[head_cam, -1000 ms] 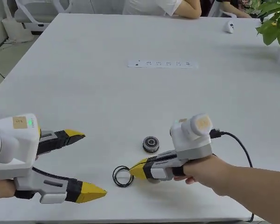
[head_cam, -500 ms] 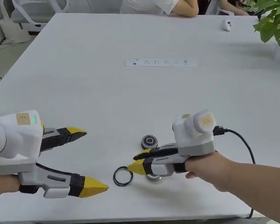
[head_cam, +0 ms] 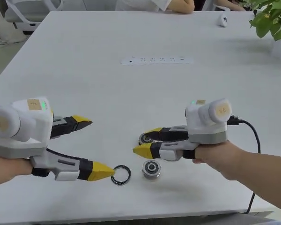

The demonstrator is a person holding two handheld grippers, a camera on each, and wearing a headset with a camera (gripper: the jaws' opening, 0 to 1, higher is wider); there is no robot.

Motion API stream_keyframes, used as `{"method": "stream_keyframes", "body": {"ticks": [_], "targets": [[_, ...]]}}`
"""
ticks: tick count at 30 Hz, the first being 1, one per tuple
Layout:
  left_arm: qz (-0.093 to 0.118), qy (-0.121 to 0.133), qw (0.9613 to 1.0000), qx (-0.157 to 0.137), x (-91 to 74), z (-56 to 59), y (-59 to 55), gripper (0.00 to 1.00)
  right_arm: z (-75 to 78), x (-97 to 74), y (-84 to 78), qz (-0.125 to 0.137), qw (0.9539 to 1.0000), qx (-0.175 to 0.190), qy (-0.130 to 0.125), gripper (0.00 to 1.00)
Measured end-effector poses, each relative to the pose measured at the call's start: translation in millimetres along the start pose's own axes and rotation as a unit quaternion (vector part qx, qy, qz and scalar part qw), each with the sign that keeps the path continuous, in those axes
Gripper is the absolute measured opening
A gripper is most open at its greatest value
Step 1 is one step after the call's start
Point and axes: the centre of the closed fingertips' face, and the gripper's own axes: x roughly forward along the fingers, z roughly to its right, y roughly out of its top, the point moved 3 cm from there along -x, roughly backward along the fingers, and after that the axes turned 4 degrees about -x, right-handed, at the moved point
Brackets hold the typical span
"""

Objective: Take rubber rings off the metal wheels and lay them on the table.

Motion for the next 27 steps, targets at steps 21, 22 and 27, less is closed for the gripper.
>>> {"method": "stream_keyframes", "body": {"ticks": [21, 22, 27], "targets": [[-0.012, -0.005, 0.9999, -0.005, 34.3, -17.0, 5.6, 0.81, 33.1, -19.3, -13.2, -0.032, 0.9965, -0.056, -0.054, 0.49], [-0.014, -0.005, 0.9999, -0.006, 38.9, -18.2, 4.8, 0.80, 35.7, -20.0, -15.6, -0.037, 0.9958, -0.059, -0.058, 0.49], [-0.019, -0.006, 0.9998, -0.009, 50.9, -20.1, 3.0, 0.77, 39.8, -20.8, -22.5, -0.049, 0.9948, -0.063, -0.064, 0.48]]}}
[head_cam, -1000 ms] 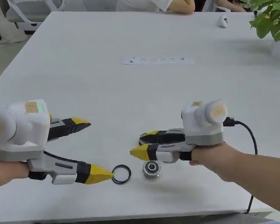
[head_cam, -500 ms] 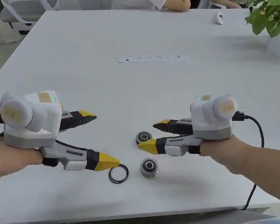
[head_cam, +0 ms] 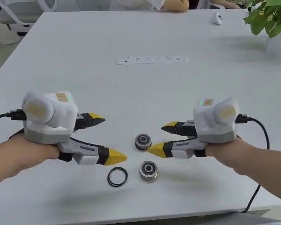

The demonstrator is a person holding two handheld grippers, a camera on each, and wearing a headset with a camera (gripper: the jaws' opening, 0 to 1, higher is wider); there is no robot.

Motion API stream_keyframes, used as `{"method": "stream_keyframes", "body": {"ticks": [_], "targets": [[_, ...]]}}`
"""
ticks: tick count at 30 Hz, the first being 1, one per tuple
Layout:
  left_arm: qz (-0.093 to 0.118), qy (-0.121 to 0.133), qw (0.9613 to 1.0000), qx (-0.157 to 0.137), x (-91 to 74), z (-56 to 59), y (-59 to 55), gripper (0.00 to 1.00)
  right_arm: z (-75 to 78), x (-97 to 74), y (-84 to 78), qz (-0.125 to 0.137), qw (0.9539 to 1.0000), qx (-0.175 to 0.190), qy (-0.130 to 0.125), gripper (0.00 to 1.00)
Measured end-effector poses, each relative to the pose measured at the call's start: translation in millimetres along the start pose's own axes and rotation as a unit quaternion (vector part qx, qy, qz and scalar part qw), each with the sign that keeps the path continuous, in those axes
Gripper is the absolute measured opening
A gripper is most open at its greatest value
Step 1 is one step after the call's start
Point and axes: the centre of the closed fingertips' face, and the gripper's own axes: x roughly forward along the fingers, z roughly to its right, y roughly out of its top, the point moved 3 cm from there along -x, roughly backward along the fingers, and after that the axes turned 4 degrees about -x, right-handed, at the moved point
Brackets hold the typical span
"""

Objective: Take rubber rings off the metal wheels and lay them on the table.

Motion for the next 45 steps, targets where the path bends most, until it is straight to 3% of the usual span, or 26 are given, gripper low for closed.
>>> {"method": "stream_keyframes", "body": {"ticks": [13, 23, 29, 34, 45], "targets": [[-0.009, -0.002, 1.0000, -0.001, 28.7, 0.4, -0.5, 0.56, 1.0, 6.7, -10.1, -0.012, 0.9999, -0.003, -0.003, 0.42], [-0.014, -0.001, 0.9997, -0.021, 45.6, -2.5, -3.9, 0.47, 0.6, 12.5, -14.1, -0.018, 0.9998, -0.003, -0.002, 0.35], [-0.022, -0.002, 0.9996, -0.019, 54.3, -4.4, -7.1, 0.40, -0.3, 14.4, -14.0, -0.017, 0.9998, -0.003, 0.000, 0.32], [-0.020, -0.003, 0.9995, -0.024, 60.3, -4.7, -4.0, 0.36, -0.2, 16.2, -15.1, -0.018, 0.9998, 0.000, 0.002, 0.30], [-0.035, -0.009, 0.9993, -0.008, 73.6, -2.5, -2.4, 0.27, -0.7, 15.9, -18.6, -0.018, 0.9998, 0.004, 0.002, 0.29]]}}
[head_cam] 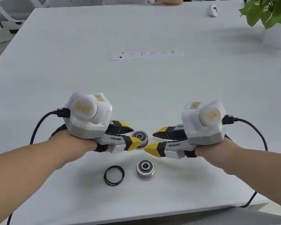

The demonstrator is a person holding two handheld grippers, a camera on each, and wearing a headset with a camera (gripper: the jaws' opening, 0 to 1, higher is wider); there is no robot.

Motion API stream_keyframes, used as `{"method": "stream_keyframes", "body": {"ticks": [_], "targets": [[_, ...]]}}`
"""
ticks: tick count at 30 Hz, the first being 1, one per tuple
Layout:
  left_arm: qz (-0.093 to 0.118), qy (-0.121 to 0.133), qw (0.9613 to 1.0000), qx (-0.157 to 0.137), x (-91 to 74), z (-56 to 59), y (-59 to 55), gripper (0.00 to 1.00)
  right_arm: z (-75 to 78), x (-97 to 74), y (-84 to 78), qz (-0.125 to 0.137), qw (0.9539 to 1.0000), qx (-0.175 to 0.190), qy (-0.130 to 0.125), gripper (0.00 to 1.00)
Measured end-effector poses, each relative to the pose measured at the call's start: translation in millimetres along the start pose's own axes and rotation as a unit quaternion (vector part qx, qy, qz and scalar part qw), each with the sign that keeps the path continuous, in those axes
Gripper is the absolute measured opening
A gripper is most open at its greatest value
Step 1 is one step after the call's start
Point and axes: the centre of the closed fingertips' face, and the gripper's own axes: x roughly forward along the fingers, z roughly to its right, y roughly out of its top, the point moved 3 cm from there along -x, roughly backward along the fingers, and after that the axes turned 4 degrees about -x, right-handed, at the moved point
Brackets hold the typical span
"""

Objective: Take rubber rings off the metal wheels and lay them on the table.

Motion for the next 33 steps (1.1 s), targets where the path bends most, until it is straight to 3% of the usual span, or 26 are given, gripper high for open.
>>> {"method": "stream_keyframes", "body": {"ticks": [14, 17, 33], "targets": [[-0.015, 0.004, 0.9997, 0.020, 10.4, 0.7, 0.3, 0.18, 0.5, 3.5, -0.2, 0.003, 1.0000, 0.006, 0.003, 0.28], [-0.021, 0.010, 0.9986, 0.047, 9.3, 2.1, -1.1, 0.17, 0.9, 5.2, 1.2, 0.006, 0.9999, 0.010, 0.004, 0.27], [-0.015, 0.018, 0.9992, 0.032, 10.1, 0.9, -0.2, 0.14, 2.8, 12.2, 1.5, 0.007, 0.9997, 0.021, 0.004, 0.18]]}}
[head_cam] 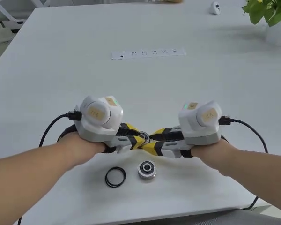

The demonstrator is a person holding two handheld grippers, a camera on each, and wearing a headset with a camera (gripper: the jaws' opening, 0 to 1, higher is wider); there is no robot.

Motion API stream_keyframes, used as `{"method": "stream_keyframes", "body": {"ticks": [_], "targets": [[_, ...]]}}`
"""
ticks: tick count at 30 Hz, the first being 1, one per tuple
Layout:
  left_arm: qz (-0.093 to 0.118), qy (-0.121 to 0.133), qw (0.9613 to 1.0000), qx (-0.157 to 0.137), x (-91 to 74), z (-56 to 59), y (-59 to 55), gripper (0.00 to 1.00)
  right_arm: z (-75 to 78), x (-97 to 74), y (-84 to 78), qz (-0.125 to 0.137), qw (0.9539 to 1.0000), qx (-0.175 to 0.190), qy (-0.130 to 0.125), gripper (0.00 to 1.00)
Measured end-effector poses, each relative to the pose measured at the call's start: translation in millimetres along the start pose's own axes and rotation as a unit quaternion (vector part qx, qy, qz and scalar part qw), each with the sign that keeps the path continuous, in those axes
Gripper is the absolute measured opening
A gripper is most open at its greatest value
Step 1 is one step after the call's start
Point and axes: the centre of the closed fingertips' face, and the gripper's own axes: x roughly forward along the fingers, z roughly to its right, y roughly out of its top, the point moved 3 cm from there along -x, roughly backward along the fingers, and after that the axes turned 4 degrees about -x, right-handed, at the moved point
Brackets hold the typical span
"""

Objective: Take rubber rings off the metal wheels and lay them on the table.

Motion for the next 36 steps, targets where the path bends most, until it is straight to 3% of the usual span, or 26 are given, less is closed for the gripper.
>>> {"method": "stream_keyframes", "body": {"ticks": [8, 13, 29, 31, 33, 36], "targets": [[0.002, 0.003, 1.0000, -0.004, 0.5, -1.2, -0.9, 0.14, -0.1, -0.7, -2.8, -0.002, 1.0000, -0.002, -0.004, 0.14], [0.003, 0.004, 1.0000, -0.008, 0.6, -1.2, -1.2, 0.14, 2.2, -3.6, -5.0, -0.006, 0.9999, -0.006, -0.010, 0.04], [0.003, 0.009, 0.9999, -0.006, 1.0, -1.5, -1.1, 0.14, 3.9, -3.3, -5.8, -0.016, 0.9994, -0.013, -0.026, 0.00], [0.002, 0.011, 0.9999, -0.004, 1.0, -1.3, -1.2, 0.13, 5.0, -3.6, -5.8, -0.014, 0.9995, 0.000, -0.027, 0.00], [0.000, 0.013, 0.9999, -0.002, 1.0, -1.0, -1.1, 0.13, 5.5, -4.4, -5.6, -0.003, 0.9990, 0.037, -0.026, 0.00], [-0.002, 0.014, 0.9999, 0.001, 1.2, -0.9, -1.0, 0.13, 9.0, -6.7, -4.7, 0.004, 0.9983, 0.051, -0.029, 0.00]]}}
